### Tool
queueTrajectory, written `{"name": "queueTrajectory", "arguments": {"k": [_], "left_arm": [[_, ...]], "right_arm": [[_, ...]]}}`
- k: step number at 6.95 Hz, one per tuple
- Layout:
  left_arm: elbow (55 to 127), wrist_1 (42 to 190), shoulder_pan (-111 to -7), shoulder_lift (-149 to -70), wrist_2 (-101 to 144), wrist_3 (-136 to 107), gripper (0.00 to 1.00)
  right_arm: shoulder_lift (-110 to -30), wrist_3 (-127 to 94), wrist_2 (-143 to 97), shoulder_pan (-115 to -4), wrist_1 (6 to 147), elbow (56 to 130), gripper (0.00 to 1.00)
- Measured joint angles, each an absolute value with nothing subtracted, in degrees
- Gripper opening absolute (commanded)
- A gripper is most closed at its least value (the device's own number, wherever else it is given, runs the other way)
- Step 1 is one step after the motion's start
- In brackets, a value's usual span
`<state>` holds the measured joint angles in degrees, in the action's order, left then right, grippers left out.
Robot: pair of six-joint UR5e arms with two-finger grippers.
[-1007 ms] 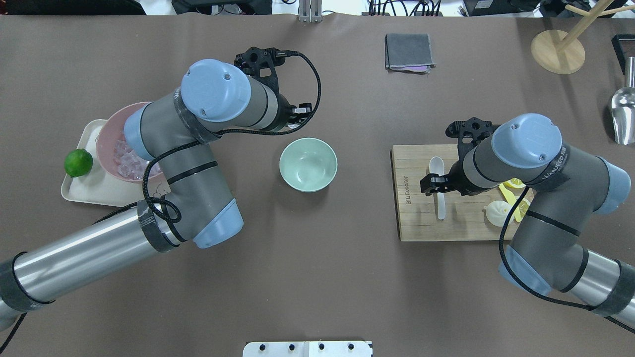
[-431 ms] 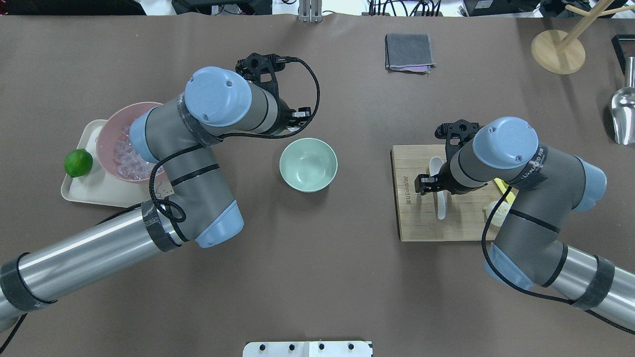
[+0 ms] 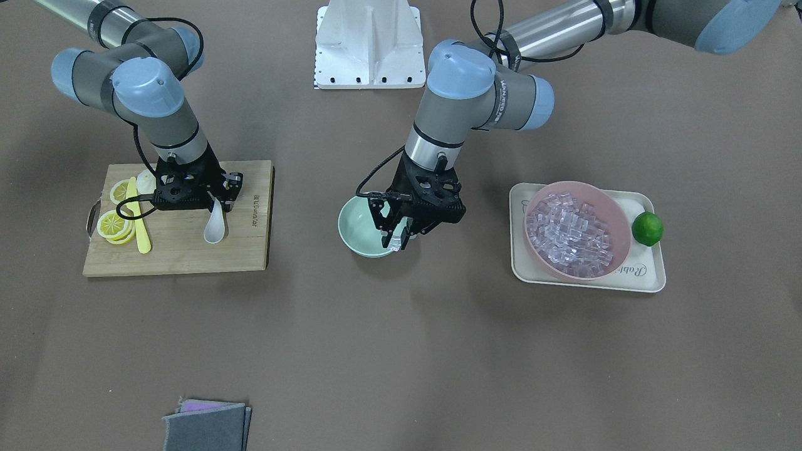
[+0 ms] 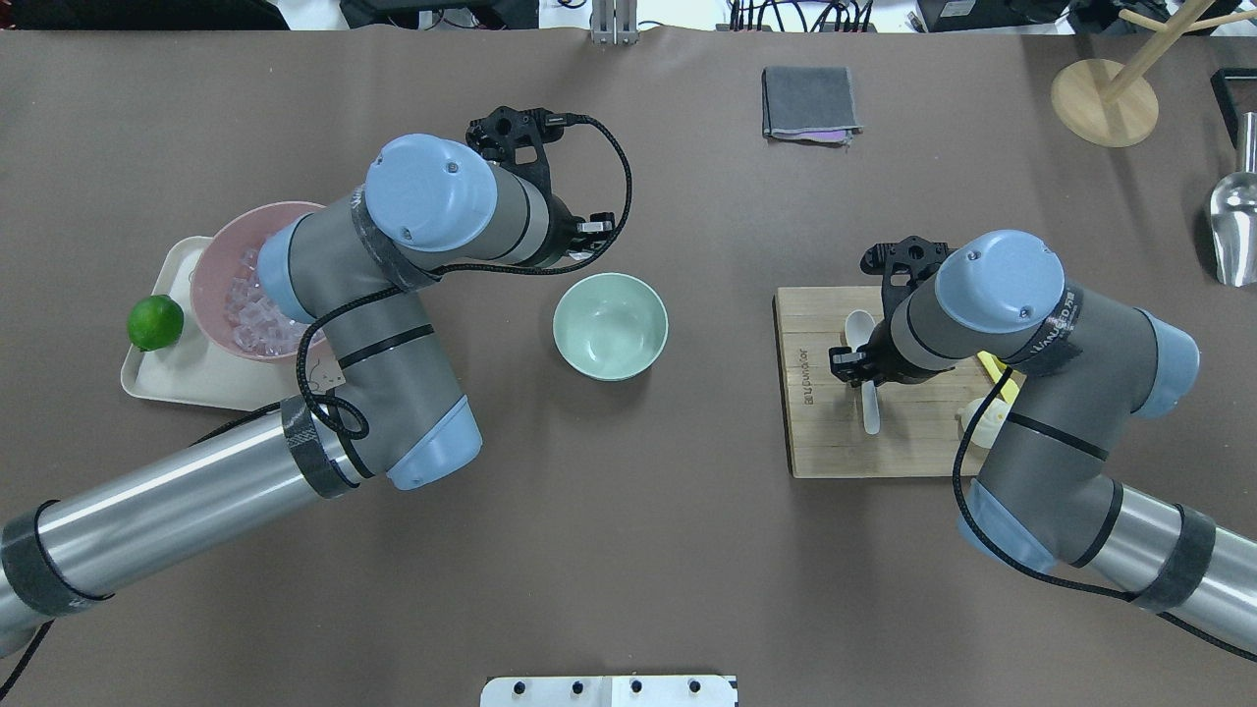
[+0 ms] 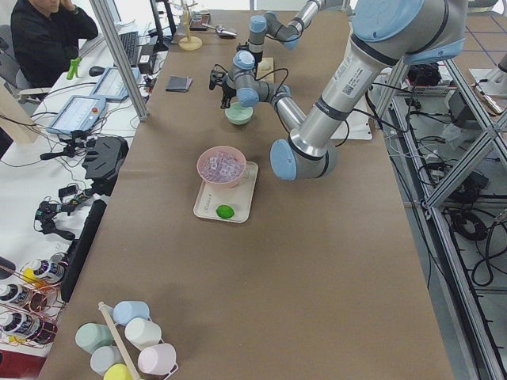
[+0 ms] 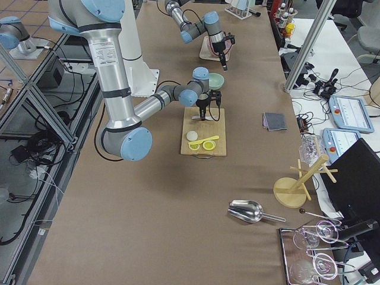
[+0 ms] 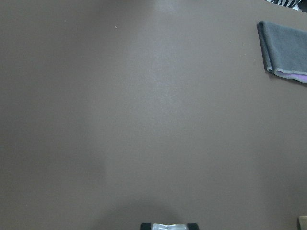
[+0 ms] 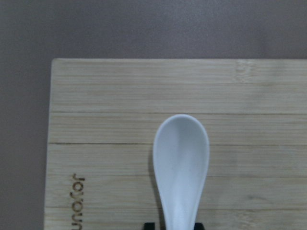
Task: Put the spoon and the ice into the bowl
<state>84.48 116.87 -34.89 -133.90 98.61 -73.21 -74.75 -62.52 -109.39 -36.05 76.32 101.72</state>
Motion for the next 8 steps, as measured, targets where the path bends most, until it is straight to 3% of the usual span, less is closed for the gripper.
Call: {"name": "queueTrajectory", "arguments": {"k": [6, 7, 8], "left_arm": [[83.9, 116.8, -31.2, -134.1, 98.6, -73.1, 0.0], [83.9, 116.7, -30.1, -134.1, 98.2, -73.1, 0.74], [83.9, 116.7, -29.3, -134.1, 97.7, -73.0, 0.94]], "right_arm": [[-73.1, -63.4, -112.4, -40.4, 76.9, 103.5, 0.0], [-72.3, -63.4, -112.7, -40.7, 76.9, 103.4, 0.0], [-71.6, -63.4, -112.8, -40.8, 76.9, 103.4, 0.0]]}}
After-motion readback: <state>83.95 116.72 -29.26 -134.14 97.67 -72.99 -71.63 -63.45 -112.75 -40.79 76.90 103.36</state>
